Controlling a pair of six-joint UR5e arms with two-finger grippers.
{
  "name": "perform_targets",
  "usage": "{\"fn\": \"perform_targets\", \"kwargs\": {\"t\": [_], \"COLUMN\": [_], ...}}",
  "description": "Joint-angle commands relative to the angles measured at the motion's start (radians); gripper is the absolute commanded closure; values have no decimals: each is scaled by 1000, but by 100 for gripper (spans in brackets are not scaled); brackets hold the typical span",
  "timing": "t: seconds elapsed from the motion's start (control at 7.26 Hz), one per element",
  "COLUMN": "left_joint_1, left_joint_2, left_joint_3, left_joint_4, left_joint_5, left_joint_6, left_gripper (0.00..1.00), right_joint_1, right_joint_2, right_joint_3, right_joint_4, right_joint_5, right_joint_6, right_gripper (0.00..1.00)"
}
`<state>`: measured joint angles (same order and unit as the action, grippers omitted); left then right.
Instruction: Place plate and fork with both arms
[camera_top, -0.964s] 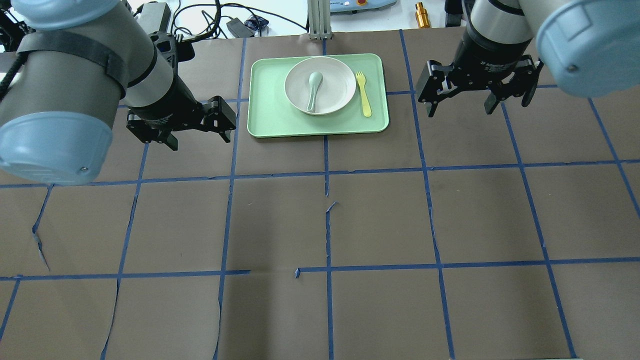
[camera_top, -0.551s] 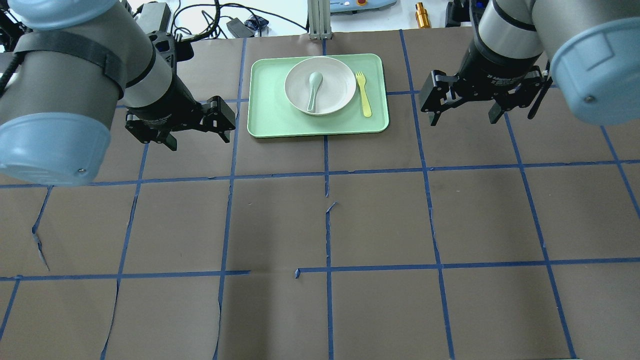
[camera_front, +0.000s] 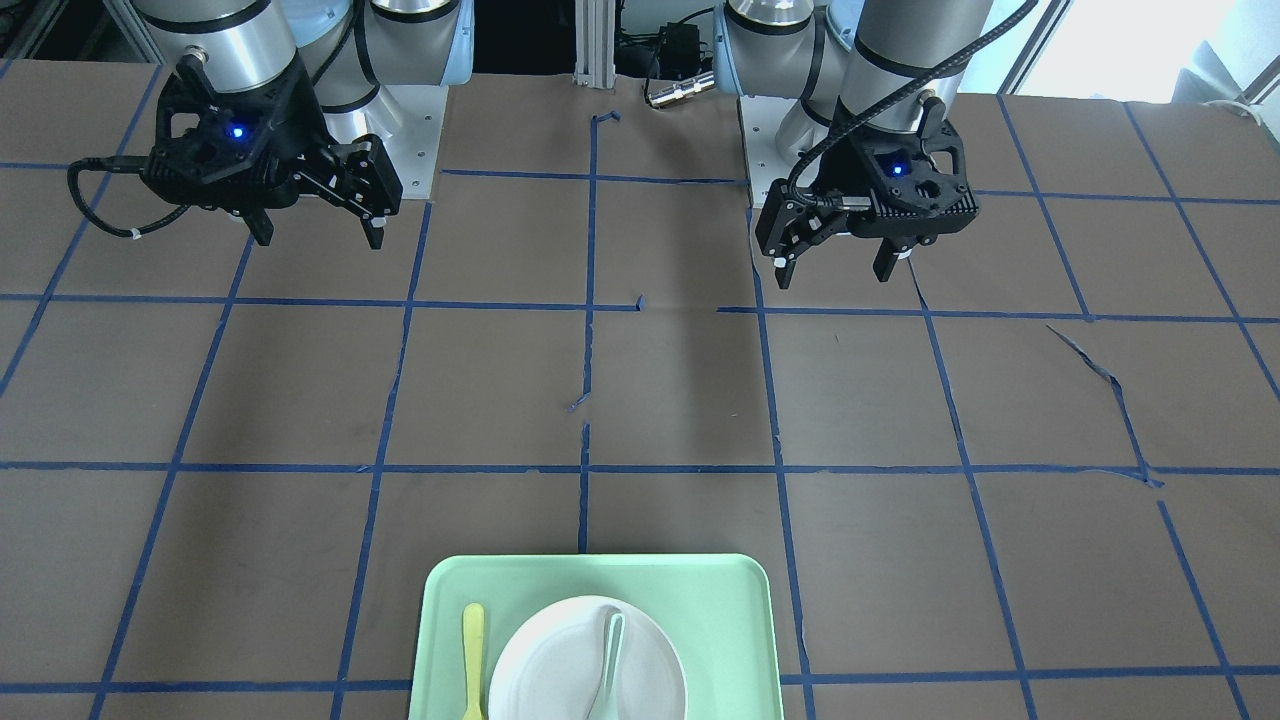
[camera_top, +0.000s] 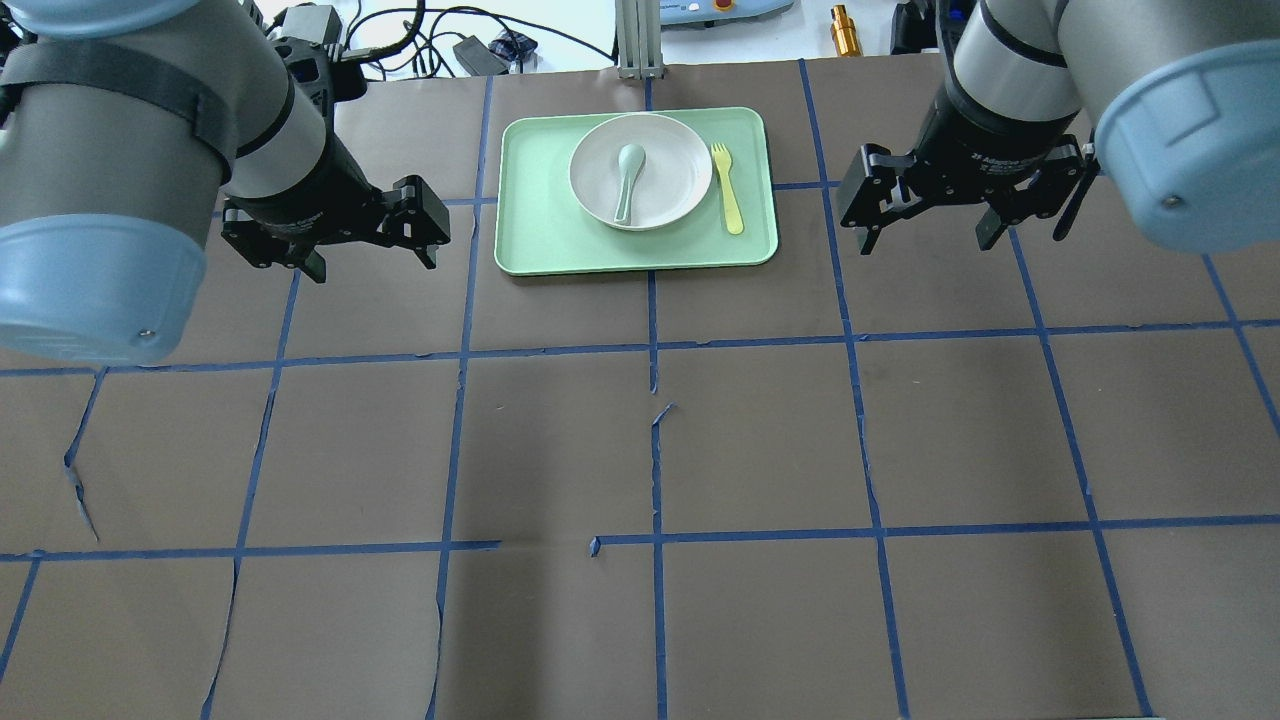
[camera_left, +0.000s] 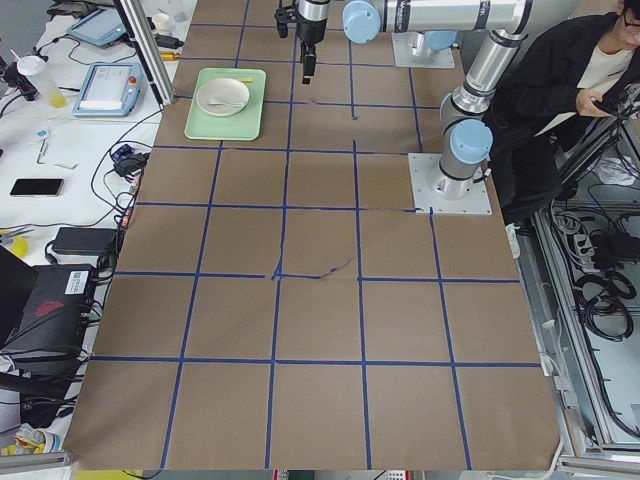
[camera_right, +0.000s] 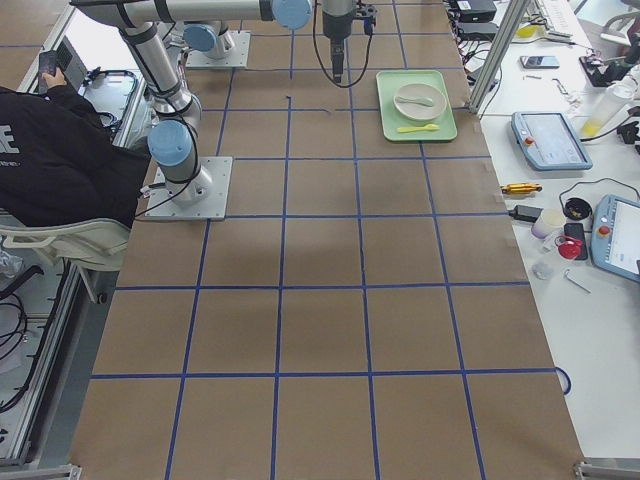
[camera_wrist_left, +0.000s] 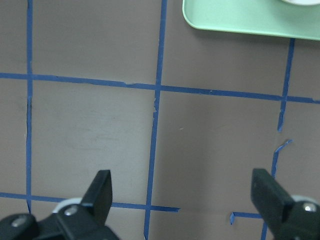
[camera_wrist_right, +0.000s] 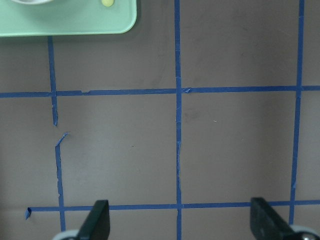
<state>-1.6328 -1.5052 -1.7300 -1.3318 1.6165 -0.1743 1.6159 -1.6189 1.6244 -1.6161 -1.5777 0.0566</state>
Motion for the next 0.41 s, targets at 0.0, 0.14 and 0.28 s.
{"fn": "perform_targets", "kwargs": {"t": [0.0,0.14,0.28], "left_joint_1": [-1,-1,-1], "left_joint_2": [5,5,6], "left_joint_3": [4,3,3], "left_joint_4": [-3,-4,-15], "left_joint_5": [-10,-10,-10], "left_joint_6": [-5,-5,-5], "left_gripper": [0,0,0], "right_joint_1": [1,1,1], "right_joint_2": [7,7,7], "right_joint_3": [-4,-5,-5], "right_joint_4": [1,1,-1], "right_joint_5": [-1,-1,-2], "right_joint_6": [0,0,0], "right_gripper": [0,0,0]}}
